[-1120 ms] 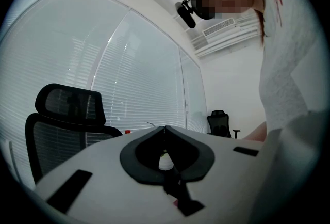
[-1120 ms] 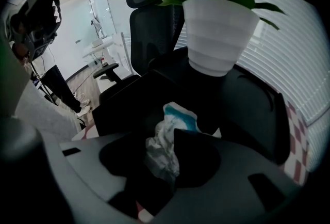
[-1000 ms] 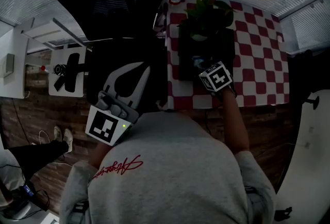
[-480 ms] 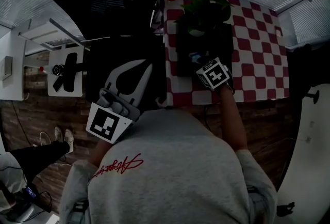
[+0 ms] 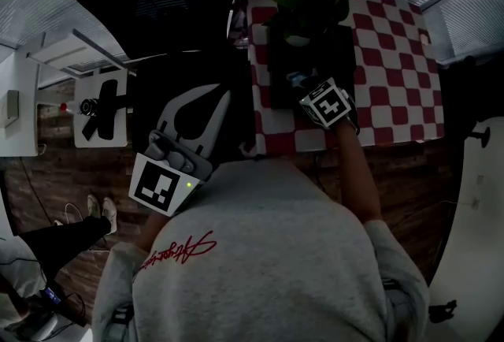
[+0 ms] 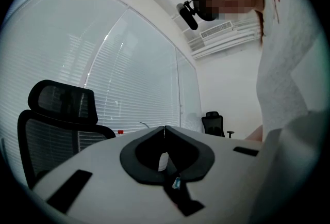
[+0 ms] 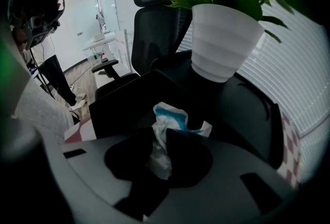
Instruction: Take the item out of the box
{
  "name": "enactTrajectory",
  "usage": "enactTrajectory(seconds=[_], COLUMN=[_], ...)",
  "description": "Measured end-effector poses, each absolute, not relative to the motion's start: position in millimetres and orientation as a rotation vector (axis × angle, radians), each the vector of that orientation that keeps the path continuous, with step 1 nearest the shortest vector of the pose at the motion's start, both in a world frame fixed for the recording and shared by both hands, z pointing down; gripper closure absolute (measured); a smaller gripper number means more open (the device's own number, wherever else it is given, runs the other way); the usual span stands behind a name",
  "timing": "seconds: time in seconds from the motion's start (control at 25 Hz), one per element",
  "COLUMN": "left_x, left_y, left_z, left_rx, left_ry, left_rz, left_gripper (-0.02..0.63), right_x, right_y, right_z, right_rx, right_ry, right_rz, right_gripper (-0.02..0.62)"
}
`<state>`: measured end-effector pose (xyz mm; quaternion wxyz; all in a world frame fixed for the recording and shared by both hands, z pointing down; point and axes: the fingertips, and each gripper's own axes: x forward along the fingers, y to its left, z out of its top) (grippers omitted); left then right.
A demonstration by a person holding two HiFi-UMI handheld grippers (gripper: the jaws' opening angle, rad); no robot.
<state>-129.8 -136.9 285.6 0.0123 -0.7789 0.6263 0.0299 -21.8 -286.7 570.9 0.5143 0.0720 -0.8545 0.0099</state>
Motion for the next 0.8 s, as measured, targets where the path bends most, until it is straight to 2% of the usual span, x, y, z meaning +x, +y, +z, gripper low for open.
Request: enactTrajectory(seconds=[0.8], left_x=[-129], left_y=[-135], left_z=[288], left_rx=[-2.431], left_ry=[1.952], left_rz=[0.097], left_gripper=[0.589], right_x=[-25], right_y=[-276], right_z=[557], right_rx=[0.181], right_ry=[-2.096], right_rz=[-0.055], right_gripper=[0.525])
